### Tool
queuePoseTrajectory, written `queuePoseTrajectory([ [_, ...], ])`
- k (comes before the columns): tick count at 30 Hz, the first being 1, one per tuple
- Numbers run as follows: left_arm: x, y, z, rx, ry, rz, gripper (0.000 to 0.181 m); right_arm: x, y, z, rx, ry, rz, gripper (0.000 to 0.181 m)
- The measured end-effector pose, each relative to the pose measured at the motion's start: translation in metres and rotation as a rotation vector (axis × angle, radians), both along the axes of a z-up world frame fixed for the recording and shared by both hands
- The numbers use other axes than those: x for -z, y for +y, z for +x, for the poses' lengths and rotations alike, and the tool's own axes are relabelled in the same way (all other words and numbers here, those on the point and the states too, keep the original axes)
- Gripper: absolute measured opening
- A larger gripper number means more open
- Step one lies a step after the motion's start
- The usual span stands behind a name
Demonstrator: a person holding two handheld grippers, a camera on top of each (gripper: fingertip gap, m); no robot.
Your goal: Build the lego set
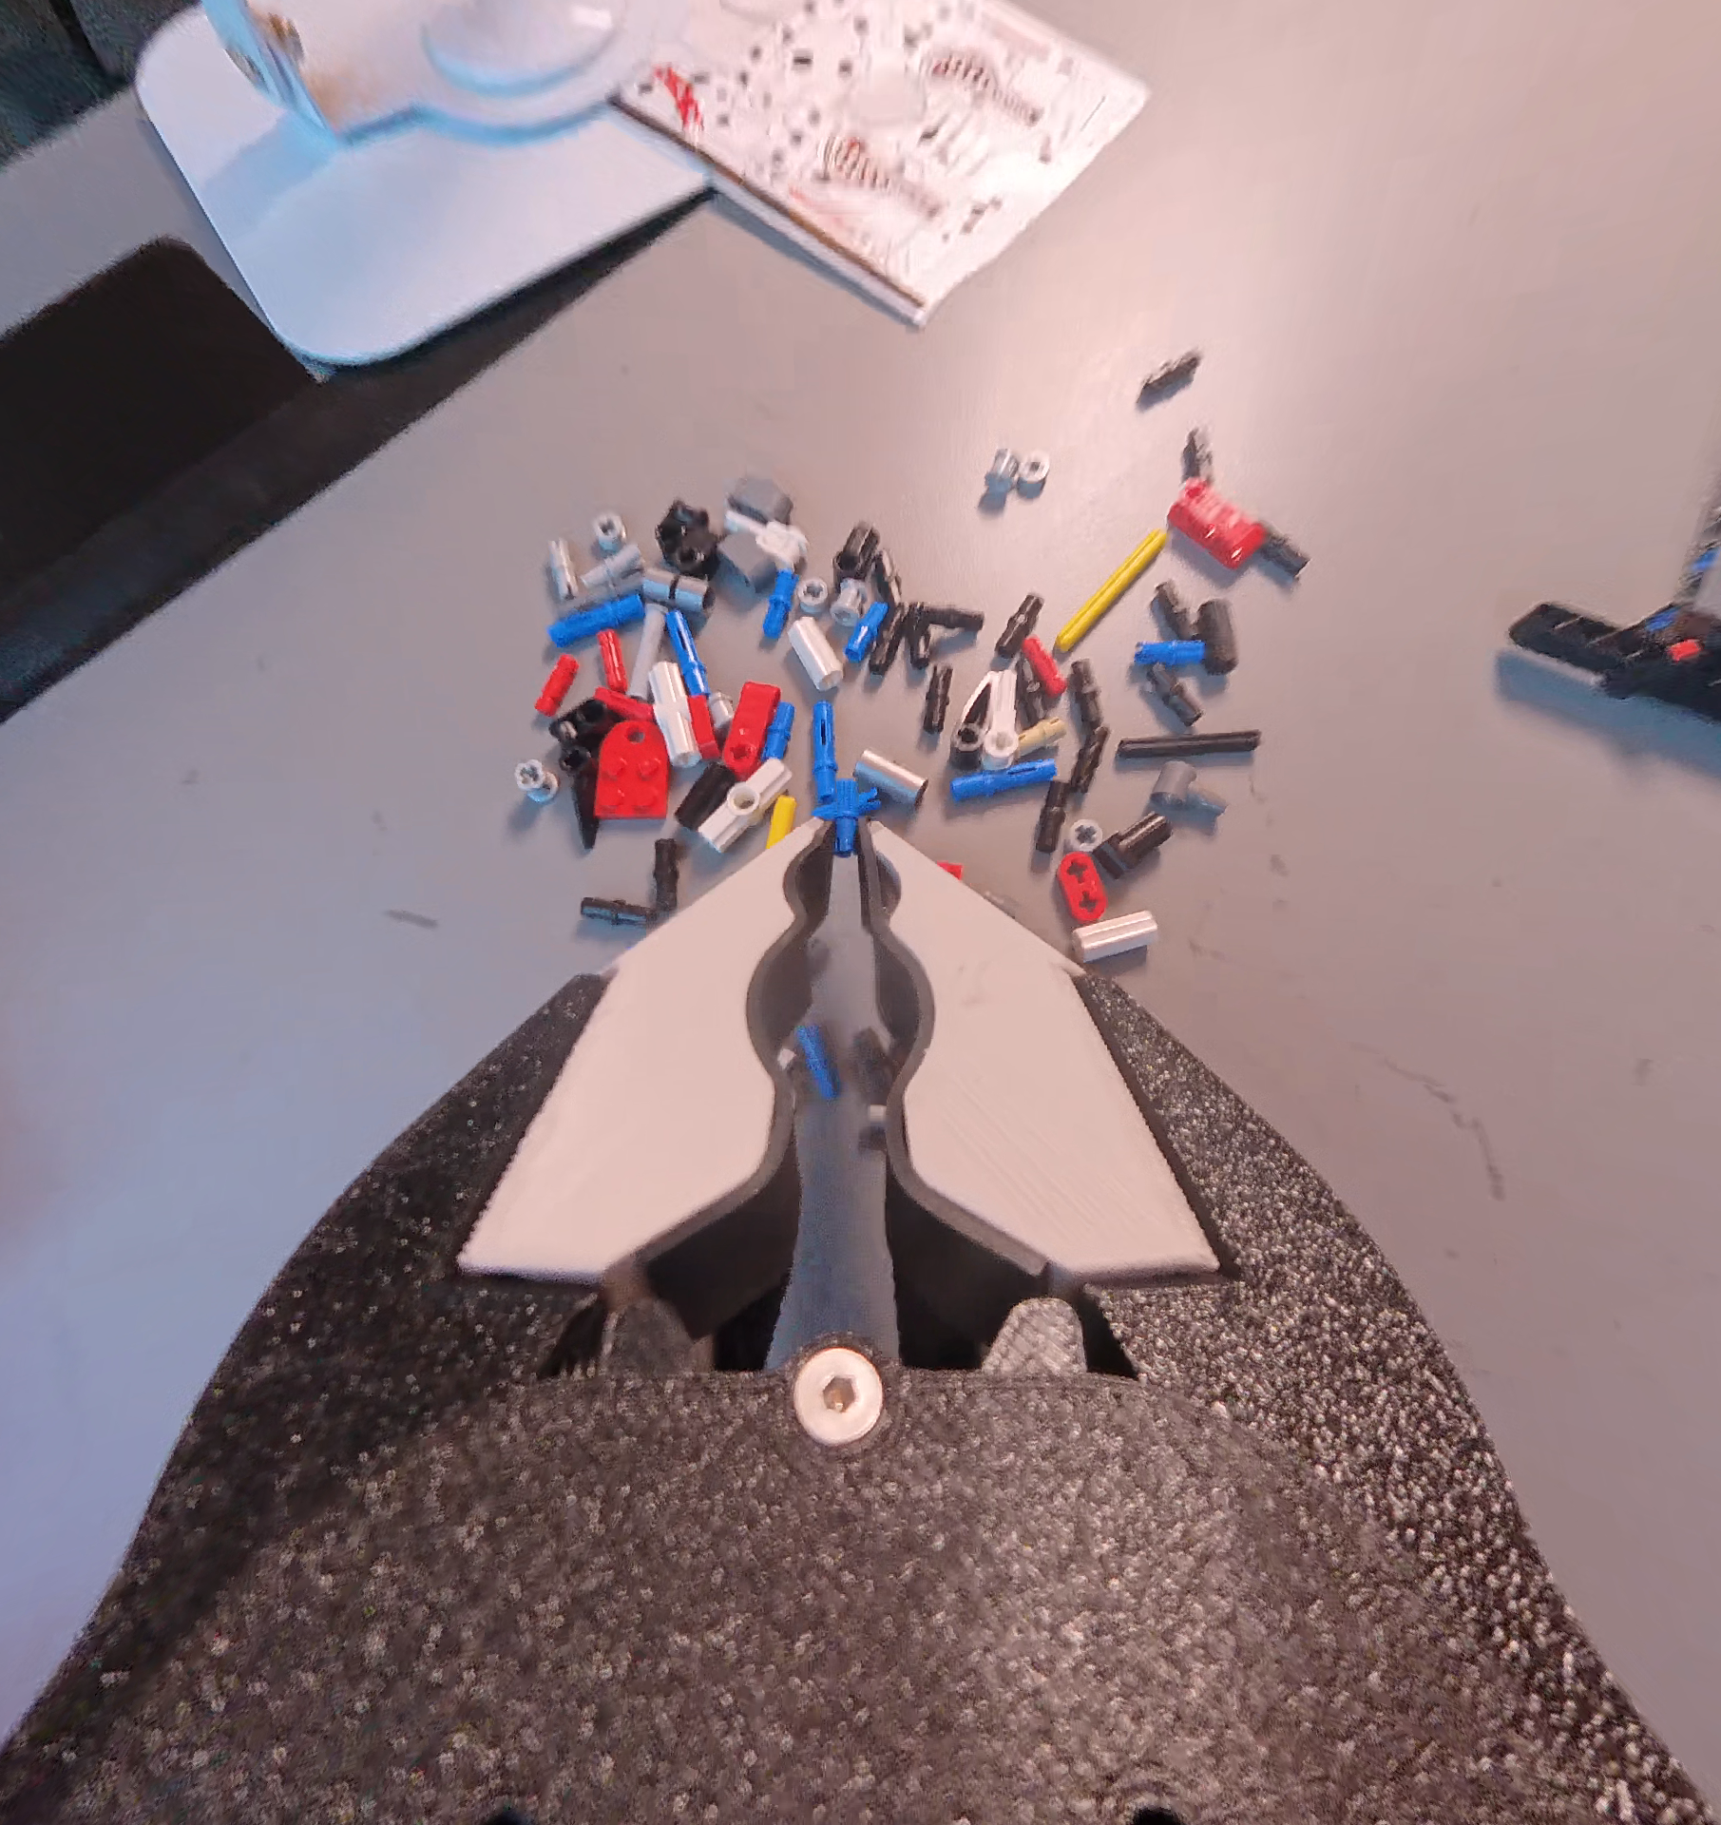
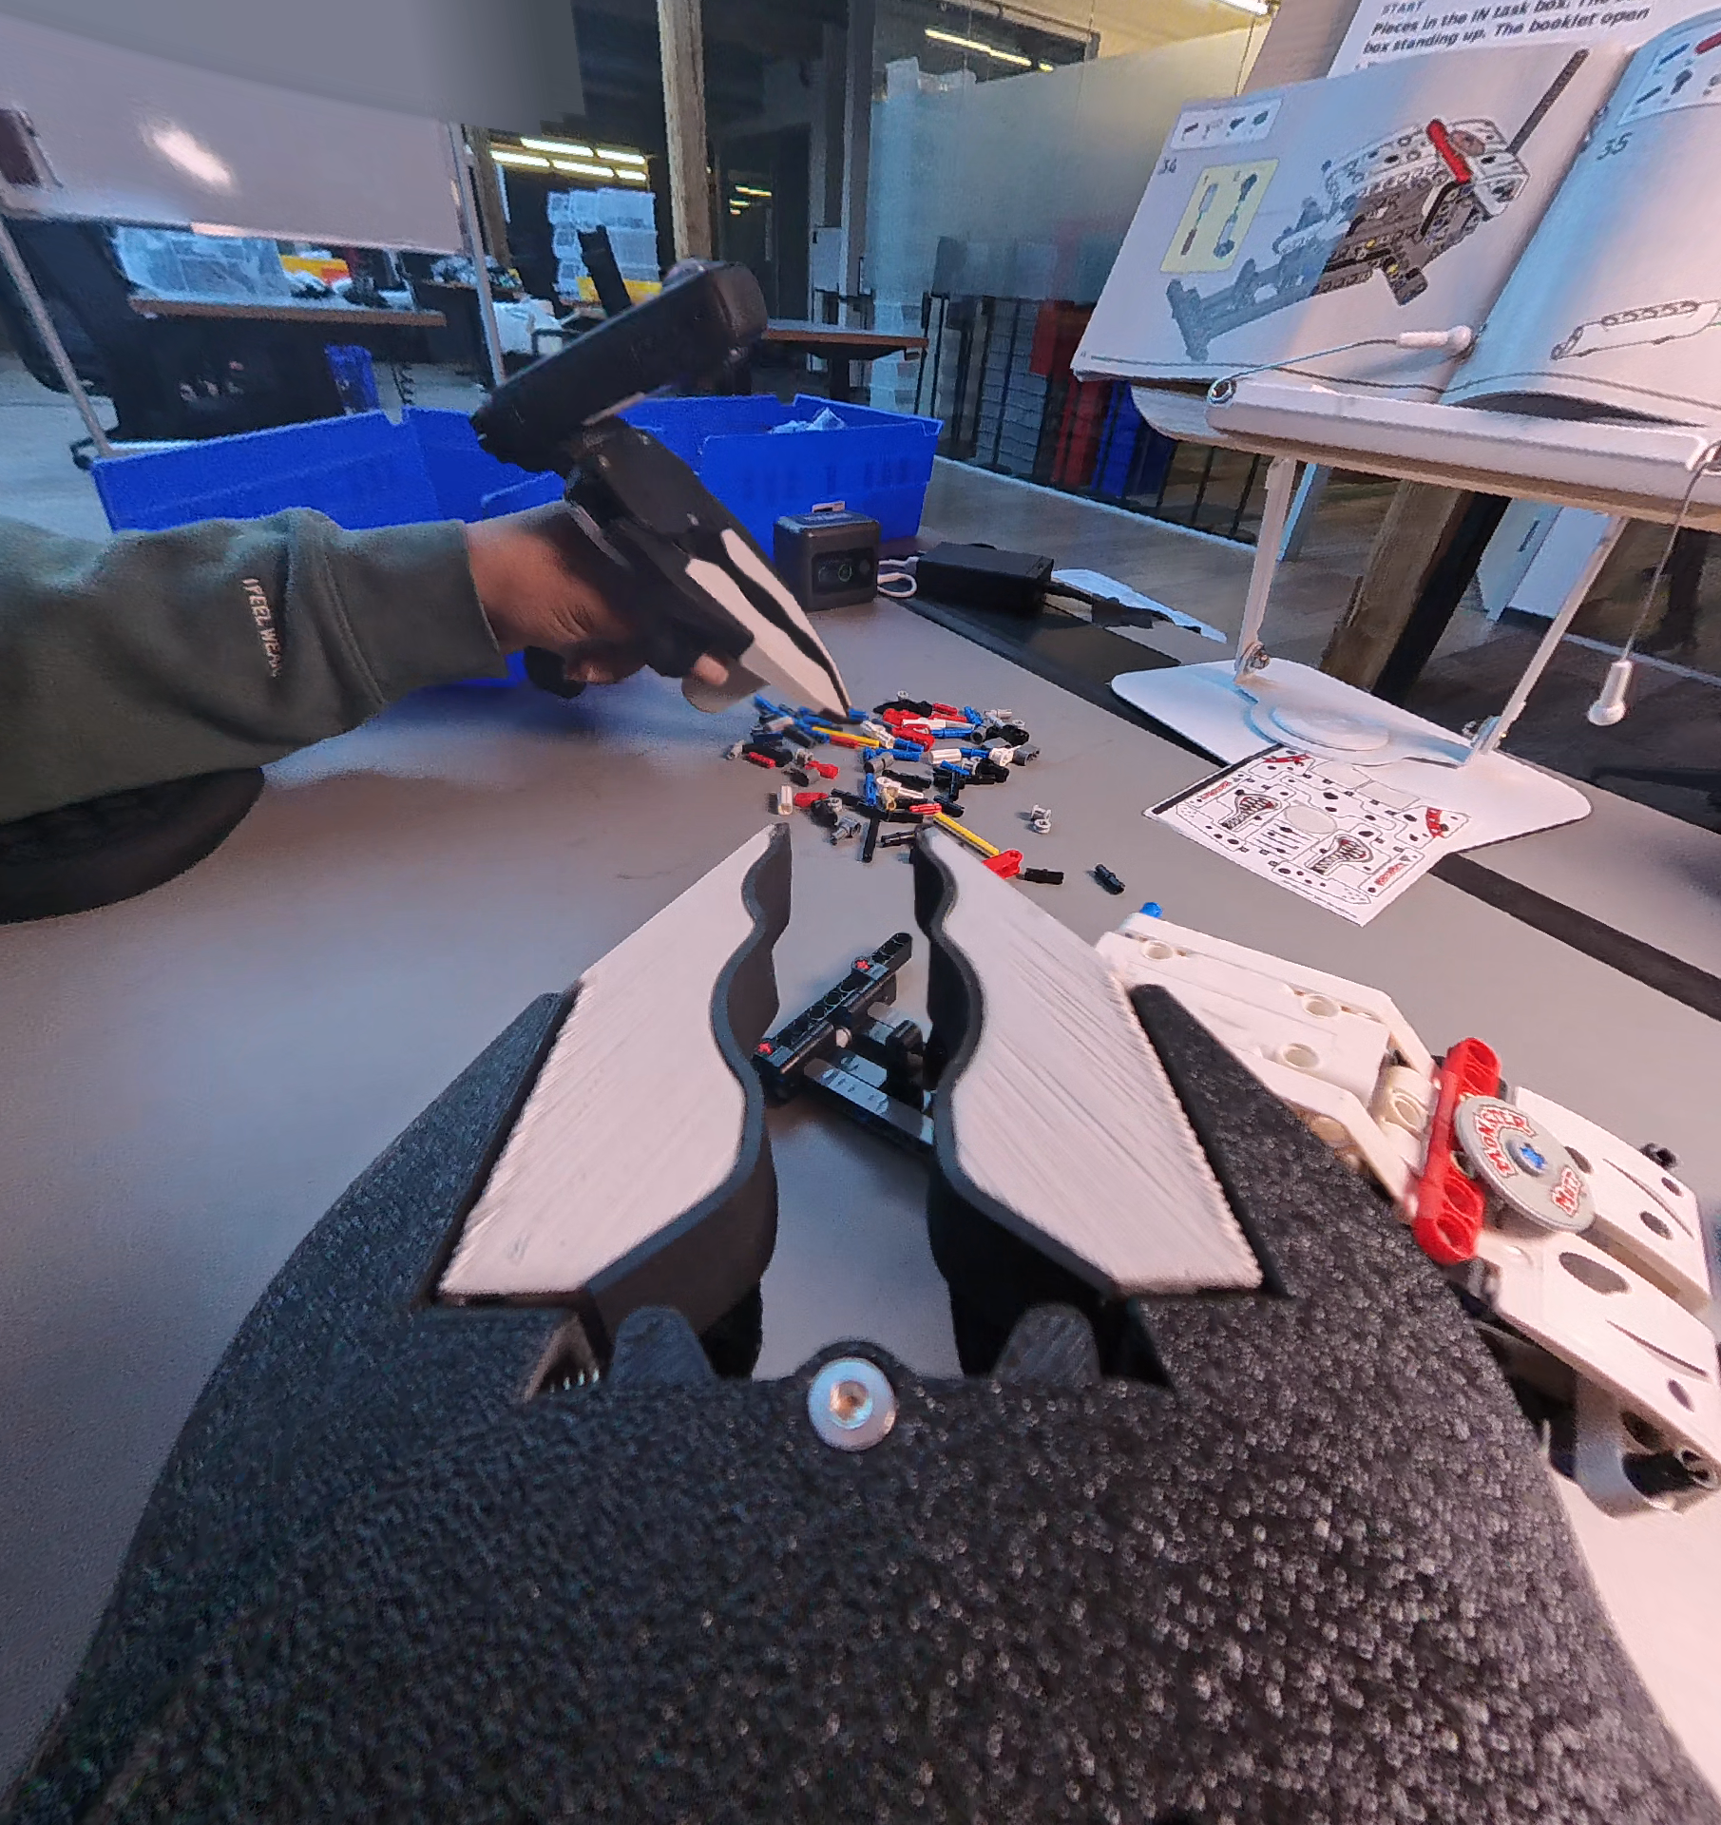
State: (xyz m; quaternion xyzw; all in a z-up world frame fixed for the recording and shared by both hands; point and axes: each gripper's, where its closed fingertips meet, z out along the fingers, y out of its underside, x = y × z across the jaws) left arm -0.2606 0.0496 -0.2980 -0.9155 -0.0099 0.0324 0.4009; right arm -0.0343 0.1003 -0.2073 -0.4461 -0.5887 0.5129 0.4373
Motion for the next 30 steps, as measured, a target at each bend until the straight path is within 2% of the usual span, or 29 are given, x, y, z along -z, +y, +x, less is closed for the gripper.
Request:
queuePoseTrajectory([
  [4,-0.035,-0.002,0.021,0.063,-0.058,0.093,0.005,-0.007,0.008,0.002,0.037,0.023,-0.016,0.028],
  [6,-0.042,-0.006,0.038,0.096,-0.073,0.112,0.004,-0.017,0.018,0.004,0.089,0.073,-0.008,0.029],
  [10,-0.027,-0.02,0.088,0.178,-0.124,0.094,0.005,-0.035,0.041,0.012,0.196,0.155,-0.021,0.031],
  [14,-0.006,-0.033,0.125,0.26,-0.126,0.027,0.005,-0.04,0.053,0.016,0.227,0.176,-0.066,0.031],
  [30,0.017,-0.036,0.147,0.359,-0.06,-0.056,0.005,-0.032,0.059,0.016,0.256,0.154,-0.019,0.029],
])
